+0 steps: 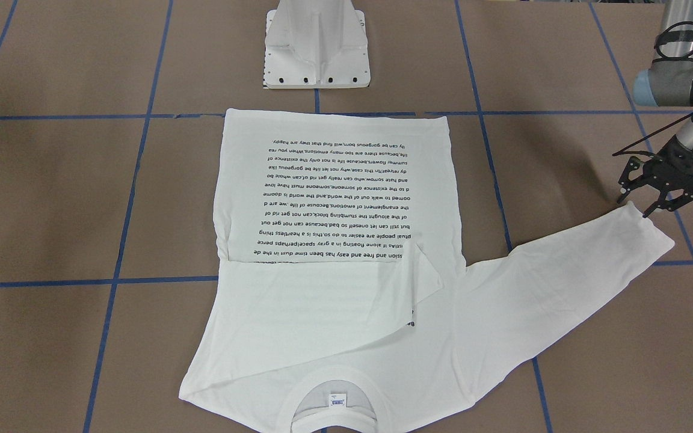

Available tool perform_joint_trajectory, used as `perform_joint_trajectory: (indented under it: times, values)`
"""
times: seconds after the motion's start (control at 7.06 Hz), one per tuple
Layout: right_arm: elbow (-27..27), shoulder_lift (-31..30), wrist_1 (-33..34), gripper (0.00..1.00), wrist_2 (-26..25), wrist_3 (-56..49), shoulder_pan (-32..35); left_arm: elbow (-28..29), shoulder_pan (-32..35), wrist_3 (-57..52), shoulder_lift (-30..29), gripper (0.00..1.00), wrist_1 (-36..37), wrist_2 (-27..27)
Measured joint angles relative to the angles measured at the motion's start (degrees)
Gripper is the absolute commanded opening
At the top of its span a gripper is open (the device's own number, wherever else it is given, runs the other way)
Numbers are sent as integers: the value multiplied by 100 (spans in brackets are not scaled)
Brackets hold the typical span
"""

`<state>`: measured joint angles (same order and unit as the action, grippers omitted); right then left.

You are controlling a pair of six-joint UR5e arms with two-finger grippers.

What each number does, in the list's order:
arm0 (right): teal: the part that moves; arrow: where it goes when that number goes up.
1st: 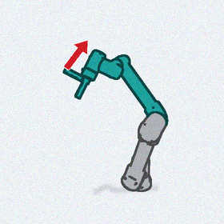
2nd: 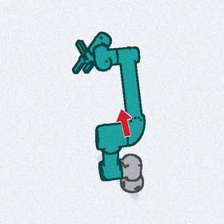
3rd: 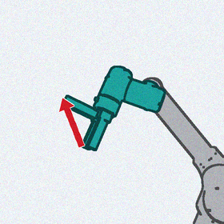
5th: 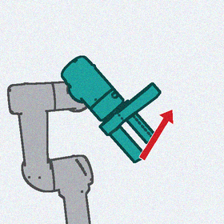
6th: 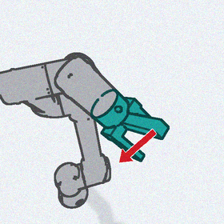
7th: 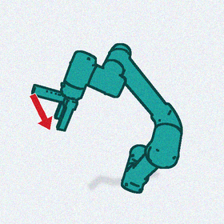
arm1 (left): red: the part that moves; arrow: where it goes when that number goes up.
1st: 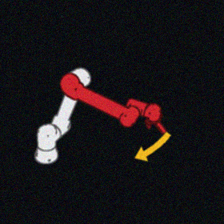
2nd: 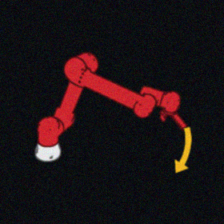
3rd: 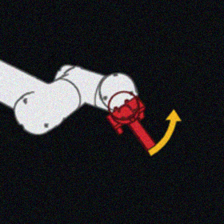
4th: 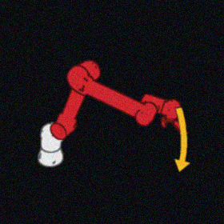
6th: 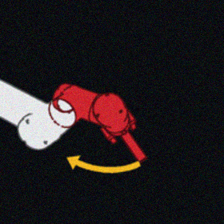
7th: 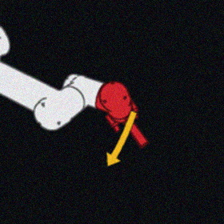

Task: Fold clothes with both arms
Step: 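Grasp the sleeve cuff nearest the left gripper and lift it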

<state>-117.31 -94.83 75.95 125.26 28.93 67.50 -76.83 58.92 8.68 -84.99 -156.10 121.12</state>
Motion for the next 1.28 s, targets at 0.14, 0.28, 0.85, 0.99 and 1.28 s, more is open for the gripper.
perform_joint_trajectory:
  times: [0.14, 0.28, 0.85, 0.99, 1.28]
  values:
    - [9, 0, -1, 100, -6, -1, 0, 7, -5, -4, 0, 53, 3, -1]
    - [20, 0, -1, 100, -12, -1, 0, 19, -11, -6, 0, 53, 5, -1]
    - [41, 8, -1, 100, -36, 4, 0, 47, -27, -7, 0, 0, -15, -3]
    - [41, 9, -1, 100, -36, 4, -1, 45, -29, -7, 0, 0, -62, -14]
    - [42, 11, -1, 100, -36, 6, -2, 26, -26, -17, -14, 0, -507, -92]
